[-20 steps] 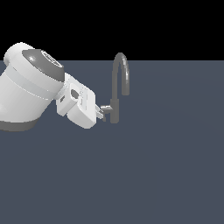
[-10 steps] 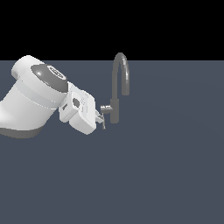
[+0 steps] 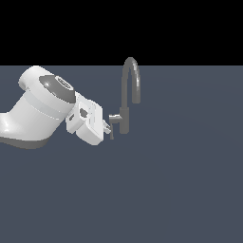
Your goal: Turn on the faucet by rotating a designated handle.
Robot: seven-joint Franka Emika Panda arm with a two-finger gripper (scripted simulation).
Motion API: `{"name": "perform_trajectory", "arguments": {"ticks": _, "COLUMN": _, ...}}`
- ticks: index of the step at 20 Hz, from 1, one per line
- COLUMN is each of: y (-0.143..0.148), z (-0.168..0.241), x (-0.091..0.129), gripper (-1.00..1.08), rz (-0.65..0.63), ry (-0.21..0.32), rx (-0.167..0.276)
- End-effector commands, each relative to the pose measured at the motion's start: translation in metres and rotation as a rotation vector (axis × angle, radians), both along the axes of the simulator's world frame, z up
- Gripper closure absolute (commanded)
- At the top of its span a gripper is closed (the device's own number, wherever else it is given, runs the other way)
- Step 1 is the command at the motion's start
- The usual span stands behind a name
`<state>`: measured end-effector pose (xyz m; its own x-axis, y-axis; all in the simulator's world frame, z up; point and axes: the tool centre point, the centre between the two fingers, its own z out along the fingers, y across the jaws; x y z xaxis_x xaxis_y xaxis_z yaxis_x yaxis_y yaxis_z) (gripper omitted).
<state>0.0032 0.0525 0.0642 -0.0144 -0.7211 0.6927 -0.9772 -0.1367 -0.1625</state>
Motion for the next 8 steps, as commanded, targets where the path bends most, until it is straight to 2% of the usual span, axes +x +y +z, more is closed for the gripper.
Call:
{"name": "perform_trajectory", "arguments": {"ticks": 1, "y": -0.010, "z": -0.020, "x": 0.001, "gripper": 1.08, "rz": -0.010, "ry": 0.024, "rx": -0.015}}
{"name": "perform_trajectory", "arguments": {"ticks": 8, "y": -0.013, "z": -0.039, "x": 0.012, "gripper": 1.08, "rz": -0.017, "ry": 0.038, "rx": -0.019}}
